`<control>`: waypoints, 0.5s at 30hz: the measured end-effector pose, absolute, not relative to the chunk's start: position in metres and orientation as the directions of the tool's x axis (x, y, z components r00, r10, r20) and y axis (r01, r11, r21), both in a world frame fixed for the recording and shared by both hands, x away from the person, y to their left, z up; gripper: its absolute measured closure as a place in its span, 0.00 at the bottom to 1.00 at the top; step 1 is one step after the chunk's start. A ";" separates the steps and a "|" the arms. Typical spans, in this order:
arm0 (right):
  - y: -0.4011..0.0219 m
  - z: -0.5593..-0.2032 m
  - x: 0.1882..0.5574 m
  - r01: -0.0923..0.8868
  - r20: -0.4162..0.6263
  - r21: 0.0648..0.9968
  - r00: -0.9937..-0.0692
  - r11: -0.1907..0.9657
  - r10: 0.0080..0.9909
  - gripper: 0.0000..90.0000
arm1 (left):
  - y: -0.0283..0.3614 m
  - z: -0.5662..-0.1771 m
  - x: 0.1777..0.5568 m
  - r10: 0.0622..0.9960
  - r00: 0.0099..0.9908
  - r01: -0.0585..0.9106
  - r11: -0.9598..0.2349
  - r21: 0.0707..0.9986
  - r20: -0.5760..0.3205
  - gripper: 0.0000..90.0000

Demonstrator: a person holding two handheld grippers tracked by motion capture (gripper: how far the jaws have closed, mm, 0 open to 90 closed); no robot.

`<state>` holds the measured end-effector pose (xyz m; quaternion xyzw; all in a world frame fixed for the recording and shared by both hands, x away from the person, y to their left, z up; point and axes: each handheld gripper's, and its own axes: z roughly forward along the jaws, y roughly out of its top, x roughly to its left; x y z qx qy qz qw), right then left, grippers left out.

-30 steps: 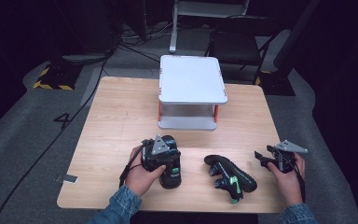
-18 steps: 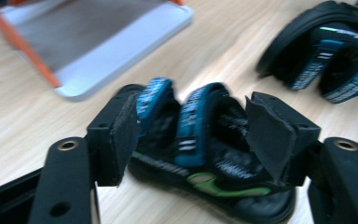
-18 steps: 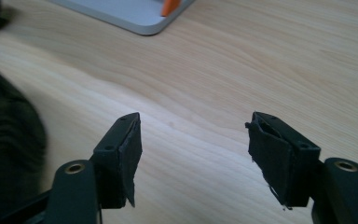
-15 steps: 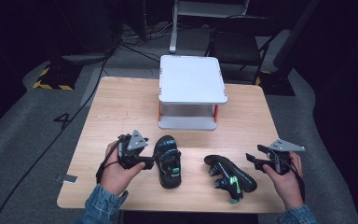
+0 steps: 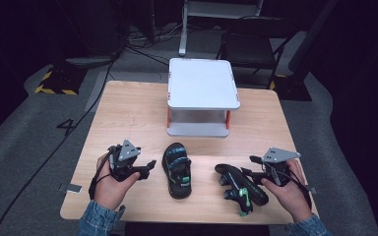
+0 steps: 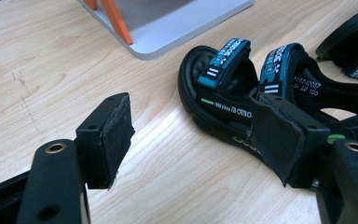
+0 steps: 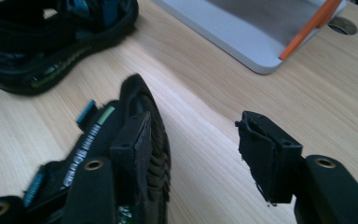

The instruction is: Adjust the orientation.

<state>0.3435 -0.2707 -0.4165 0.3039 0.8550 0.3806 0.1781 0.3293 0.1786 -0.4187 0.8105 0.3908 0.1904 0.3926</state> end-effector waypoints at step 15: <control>-0.253 -0.424 0.340 0.403 -0.010 0.674 -0.833 0.619 0.553 0.55 | 0.179 -0.425 0.329 0.783 0.622 0.494 -0.383 0.780 -0.009 0.33</control>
